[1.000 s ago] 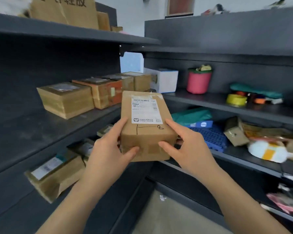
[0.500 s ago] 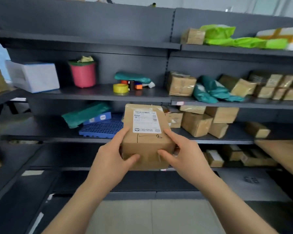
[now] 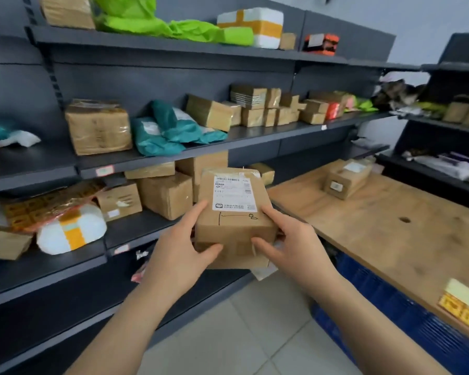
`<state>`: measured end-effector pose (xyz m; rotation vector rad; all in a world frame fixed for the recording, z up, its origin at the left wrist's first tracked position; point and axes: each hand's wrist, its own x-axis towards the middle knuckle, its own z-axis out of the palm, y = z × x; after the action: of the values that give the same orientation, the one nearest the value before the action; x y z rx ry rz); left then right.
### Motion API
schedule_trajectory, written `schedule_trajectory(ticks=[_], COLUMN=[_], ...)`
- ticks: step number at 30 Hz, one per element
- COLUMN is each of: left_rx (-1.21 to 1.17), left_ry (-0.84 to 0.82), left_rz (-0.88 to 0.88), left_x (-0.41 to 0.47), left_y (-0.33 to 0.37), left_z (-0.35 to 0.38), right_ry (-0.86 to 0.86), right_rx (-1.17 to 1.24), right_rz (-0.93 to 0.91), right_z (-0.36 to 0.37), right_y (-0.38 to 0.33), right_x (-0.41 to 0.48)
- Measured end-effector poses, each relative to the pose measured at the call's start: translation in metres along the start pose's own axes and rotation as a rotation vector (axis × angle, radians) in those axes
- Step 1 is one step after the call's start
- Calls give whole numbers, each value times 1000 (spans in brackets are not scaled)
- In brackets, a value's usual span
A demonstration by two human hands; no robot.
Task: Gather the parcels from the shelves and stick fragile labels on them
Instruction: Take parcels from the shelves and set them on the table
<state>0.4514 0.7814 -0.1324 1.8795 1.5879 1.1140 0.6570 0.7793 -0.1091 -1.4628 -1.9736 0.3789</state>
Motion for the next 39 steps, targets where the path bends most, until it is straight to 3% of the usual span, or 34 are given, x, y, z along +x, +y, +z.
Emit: schedule_trajectory(ticks=[12, 19, 29, 39], left_rx=[-29, -95, -129, -156], left_ry=[-337, -547, -681, -721], left_rz=[252, 342, 326, 144], left_x=[215, 296, 375, 429], left_y=[40, 73, 115, 122], left_z=[148, 248, 422, 578], right_ry=[252, 379, 400, 302], right_rx=[-102, -121, -153, -129], right_rz=[343, 543, 675, 756], right_z=[-60, -88, -144, -169], right_y=[151, 242, 398, 554], right_x=[106, 130, 160, 193])
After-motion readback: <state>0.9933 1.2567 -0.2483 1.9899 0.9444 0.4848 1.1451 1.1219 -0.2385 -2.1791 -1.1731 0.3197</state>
